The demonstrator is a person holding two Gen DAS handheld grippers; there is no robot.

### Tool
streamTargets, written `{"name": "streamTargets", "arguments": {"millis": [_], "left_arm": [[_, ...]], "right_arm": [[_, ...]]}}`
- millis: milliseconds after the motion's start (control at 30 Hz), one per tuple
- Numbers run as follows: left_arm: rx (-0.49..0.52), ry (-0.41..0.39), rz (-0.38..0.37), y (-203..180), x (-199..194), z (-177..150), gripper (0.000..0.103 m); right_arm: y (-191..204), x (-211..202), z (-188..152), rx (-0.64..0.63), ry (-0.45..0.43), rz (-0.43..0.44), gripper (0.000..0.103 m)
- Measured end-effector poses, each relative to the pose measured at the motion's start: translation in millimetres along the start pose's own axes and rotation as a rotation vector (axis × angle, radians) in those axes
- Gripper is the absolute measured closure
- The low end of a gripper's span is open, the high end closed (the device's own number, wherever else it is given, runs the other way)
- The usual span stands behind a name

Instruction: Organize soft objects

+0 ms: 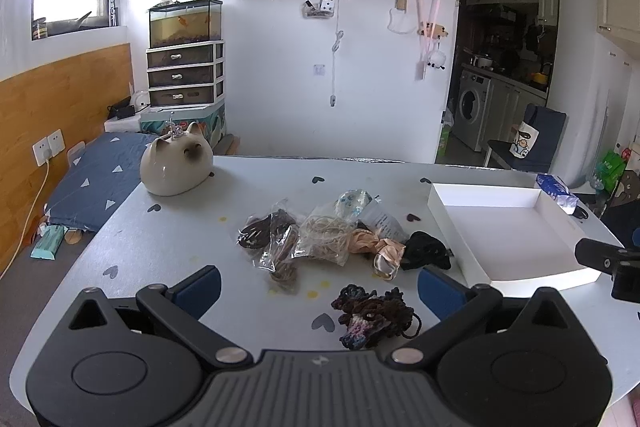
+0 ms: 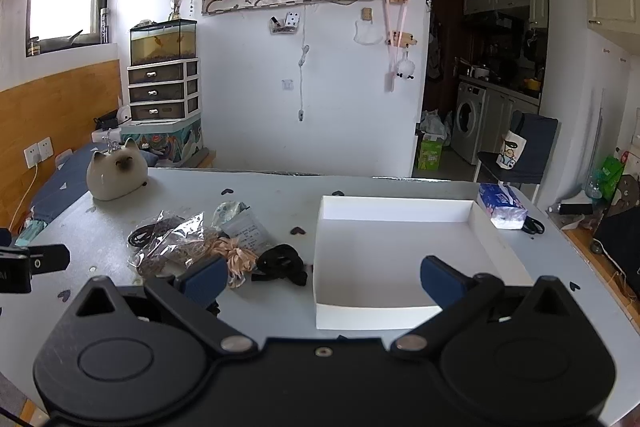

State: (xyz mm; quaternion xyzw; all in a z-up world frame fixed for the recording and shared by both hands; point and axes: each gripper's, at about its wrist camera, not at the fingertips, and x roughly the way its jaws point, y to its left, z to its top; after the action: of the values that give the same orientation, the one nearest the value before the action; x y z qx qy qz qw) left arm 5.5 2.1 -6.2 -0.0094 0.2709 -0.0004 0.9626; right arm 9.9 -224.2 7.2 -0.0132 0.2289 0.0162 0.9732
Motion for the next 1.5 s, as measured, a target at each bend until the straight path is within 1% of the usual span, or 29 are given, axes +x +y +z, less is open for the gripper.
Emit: {"name": "streamTargets", "arguments": {"millis": [1500], "left_arm": [[-0.003,0.000,-0.001,-1.4,-0.7,-3.1,0.000]], "right_arm": [[-3.1,-4.6,0.1,0.006,0.001,-0.006,0.000]]}}
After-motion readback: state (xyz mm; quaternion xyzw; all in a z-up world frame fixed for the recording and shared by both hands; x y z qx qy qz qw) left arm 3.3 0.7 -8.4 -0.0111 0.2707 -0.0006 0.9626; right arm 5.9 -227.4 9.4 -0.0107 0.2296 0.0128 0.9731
